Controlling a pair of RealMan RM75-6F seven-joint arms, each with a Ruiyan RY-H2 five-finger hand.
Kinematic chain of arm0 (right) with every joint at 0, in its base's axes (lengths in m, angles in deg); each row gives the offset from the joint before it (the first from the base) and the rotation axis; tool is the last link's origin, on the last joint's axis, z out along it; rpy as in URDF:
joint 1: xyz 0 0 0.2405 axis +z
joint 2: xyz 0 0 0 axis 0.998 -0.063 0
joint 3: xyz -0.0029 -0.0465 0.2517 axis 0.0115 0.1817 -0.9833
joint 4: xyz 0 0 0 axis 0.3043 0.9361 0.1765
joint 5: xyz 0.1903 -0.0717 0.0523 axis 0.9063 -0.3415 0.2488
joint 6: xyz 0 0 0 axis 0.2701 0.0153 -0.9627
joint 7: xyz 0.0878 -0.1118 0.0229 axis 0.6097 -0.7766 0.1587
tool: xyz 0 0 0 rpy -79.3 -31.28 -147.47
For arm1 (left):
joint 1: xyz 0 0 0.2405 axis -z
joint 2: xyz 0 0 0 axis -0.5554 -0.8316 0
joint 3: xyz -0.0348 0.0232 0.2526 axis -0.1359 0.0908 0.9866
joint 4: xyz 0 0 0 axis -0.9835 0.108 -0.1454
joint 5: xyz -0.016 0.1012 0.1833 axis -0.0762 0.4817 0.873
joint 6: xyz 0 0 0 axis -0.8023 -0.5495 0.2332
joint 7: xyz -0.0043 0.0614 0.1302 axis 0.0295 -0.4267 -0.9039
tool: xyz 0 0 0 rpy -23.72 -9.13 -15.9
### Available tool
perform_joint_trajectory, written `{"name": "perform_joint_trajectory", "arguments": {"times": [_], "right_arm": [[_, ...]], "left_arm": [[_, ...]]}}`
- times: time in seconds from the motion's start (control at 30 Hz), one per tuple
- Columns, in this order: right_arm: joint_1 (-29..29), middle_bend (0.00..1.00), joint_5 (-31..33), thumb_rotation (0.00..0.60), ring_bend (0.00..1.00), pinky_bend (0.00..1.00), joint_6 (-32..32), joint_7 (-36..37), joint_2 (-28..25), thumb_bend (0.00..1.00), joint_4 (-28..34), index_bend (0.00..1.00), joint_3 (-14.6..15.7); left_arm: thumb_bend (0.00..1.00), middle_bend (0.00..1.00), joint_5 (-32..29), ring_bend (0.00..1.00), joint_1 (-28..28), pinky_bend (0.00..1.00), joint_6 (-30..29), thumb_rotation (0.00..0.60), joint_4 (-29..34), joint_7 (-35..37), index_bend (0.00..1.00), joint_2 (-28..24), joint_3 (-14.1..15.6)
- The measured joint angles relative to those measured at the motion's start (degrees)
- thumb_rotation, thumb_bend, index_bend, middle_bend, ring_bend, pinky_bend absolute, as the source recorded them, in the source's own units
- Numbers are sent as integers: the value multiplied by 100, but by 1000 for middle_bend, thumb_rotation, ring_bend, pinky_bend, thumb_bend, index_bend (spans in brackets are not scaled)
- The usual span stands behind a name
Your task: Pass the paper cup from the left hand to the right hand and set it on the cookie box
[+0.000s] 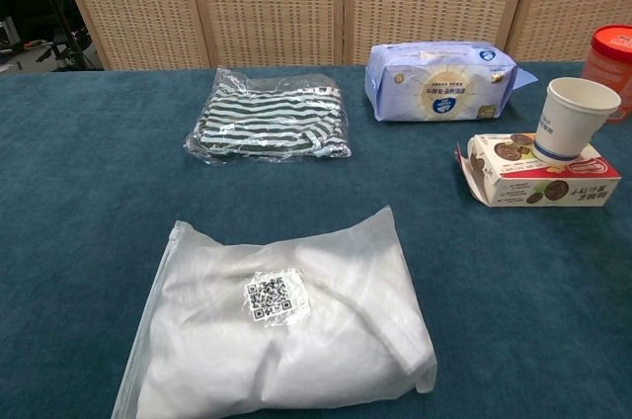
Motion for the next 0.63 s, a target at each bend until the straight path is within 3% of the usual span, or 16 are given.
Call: {"name": "perform_joint_trajectory", "arguments": {"times": [0.17,0.27,0.43,0.63], "right_arm": [[-1123,0,-1395,600,0,0,601,1620,441,105,-1323,0,493],[-1742,0,-1880,600,0,0,888,2073,626,102,-2051,0,700],[-2265,0,-2226,600,0,0,996,2580,660,92,-2364,0,831],[-2504,0,-2298,600,0,0,747,2921,693,89,-2638,0,733]], "left_arm": [[155,0,174,0,-51,0,-176,600,-99,-15,0,93,-8],[155,0,181,0,-49,0,-159,600,-144,-131,0,145,5],[155,0,147,0,-44,0,-152,600,-198,-228,0,210,-24],[155,0,135,0,-63,0,-191,600,-215,-231,0,213,-61]]}}
